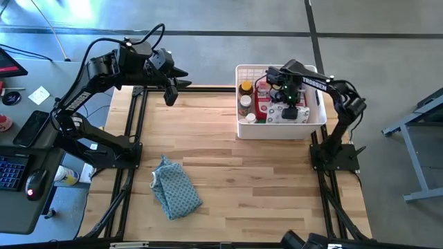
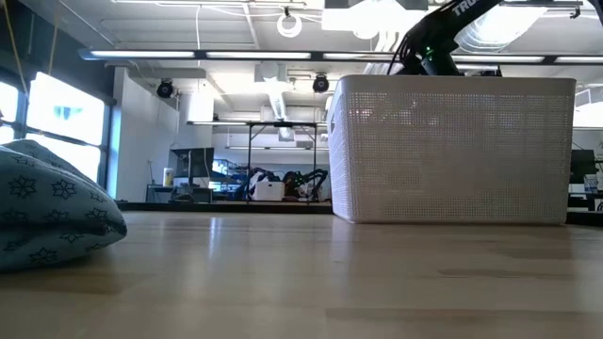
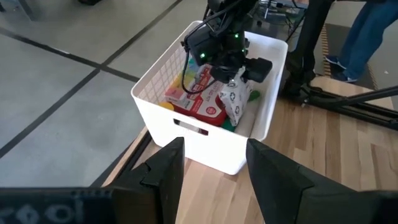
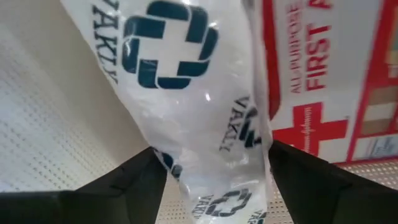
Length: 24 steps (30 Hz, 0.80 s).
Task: Pick & place medical supplies in basket/bin
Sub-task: Put the white mailer bag into the white bin
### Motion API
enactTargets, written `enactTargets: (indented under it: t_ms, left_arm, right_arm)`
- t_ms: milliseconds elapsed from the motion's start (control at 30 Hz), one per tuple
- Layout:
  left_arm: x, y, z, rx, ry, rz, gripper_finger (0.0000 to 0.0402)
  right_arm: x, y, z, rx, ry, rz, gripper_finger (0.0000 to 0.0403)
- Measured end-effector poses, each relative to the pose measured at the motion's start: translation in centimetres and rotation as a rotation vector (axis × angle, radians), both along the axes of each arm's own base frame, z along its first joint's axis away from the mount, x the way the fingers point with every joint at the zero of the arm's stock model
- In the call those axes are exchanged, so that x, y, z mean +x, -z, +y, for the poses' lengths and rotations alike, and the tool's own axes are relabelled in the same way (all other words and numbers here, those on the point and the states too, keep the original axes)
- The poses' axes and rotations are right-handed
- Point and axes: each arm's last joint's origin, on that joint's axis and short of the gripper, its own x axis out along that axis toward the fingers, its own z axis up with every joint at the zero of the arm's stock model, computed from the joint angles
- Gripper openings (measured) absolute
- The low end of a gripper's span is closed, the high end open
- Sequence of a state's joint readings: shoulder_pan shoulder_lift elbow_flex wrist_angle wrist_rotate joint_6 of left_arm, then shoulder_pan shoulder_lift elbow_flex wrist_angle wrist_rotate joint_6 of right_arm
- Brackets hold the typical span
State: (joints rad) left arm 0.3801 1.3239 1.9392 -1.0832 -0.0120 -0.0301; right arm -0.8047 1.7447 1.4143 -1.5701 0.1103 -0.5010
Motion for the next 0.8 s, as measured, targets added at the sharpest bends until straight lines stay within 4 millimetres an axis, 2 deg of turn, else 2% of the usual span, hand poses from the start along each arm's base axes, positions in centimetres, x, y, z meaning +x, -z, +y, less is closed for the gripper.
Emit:
enactTargets:
  t_ms: [100, 300, 467, 633, 800]
  left_arm:
    - [0.0, 0.0, 0.0, 0.002, 0.0, -0.004, 0.0204]
    - [0.0, -0.1, 0.0, 0.005, 0.0, -0.011, 0.0204]
    - [0.0, -0.1, 0.0, 0.005, 0.0, -0.011, 0.0204]
    - [0.1, -0.2, 0.1, 0.011, -0.007, -0.021, 0.0204]
    - [0.1, -0.3, 0.1, 0.016, -0.007, -0.032, 0.0204]
  right_arm:
    - [0.0, -0.8, 0.0, -0.033, 0.042, -0.023, 0.0267]
    - [0.0, -3.8, 0.0, -0.129, 0.075, -0.109, 0.0266]
    - [0.3, -6.1, 0.1, -0.186, 0.161, -0.256, 0.0265]
    - [1.0, -6.6, 0.1, -0.124, 0.336, -0.438, 0.0266]
    - [1.4, -5.4, 0.4, -0.132, 0.329, -0.395, 0.0259]
